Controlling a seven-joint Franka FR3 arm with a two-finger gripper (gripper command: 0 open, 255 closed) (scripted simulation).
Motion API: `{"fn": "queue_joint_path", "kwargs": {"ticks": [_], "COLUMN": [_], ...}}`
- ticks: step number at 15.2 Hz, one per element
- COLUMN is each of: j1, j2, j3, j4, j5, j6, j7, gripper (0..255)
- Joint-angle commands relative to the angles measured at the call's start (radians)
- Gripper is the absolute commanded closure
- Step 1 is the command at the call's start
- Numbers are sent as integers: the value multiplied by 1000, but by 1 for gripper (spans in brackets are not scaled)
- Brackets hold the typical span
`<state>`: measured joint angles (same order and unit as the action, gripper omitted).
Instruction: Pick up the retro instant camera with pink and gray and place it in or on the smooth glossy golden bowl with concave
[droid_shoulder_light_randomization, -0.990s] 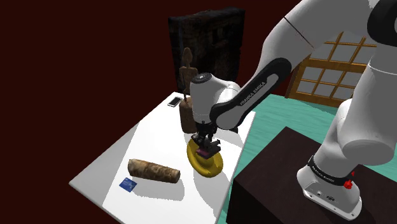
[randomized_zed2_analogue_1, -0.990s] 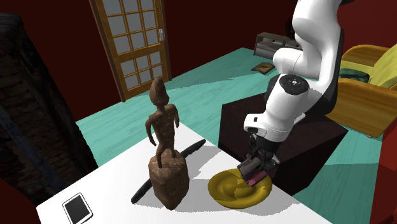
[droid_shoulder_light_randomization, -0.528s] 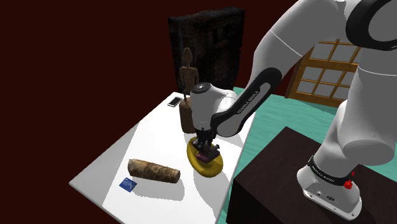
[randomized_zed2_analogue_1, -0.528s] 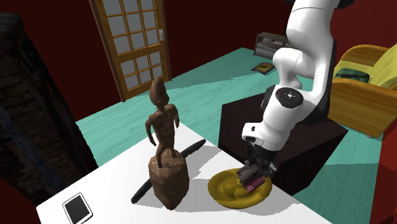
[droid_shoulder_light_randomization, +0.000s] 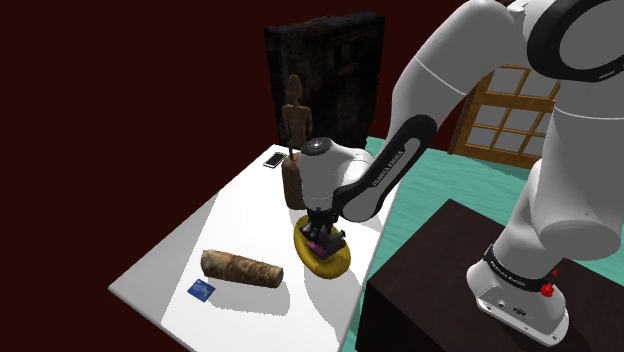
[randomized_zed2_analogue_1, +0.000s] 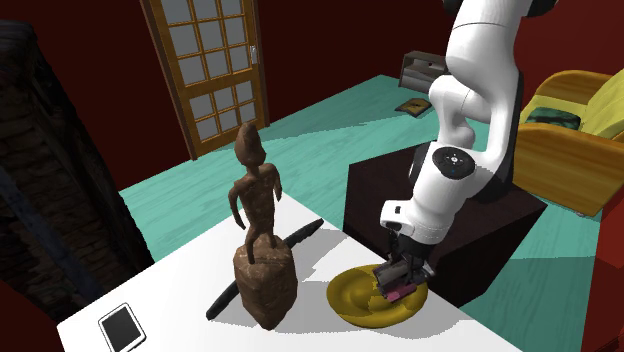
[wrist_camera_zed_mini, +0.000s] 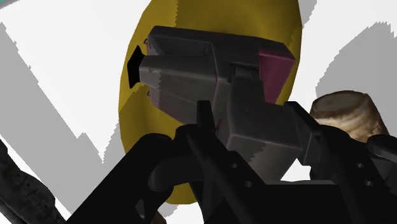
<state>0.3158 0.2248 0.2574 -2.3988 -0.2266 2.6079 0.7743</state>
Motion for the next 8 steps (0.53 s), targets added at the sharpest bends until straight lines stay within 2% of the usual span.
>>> {"fn": "queue_joint_path", "kwargs": {"ticks": [1,3,4,8], "j1": [-3,-4,-4,-1], "j2": [9,9,13,11], "j3": [-4,-4,-5,-3], "j4": [-3,-3,1,-2], "j5": [-1,-1,-3,-2], "j6": [-3,-3,-2,-2], "j7": [-1,-1,-1,3], "gripper": [255,255,0,0]}}
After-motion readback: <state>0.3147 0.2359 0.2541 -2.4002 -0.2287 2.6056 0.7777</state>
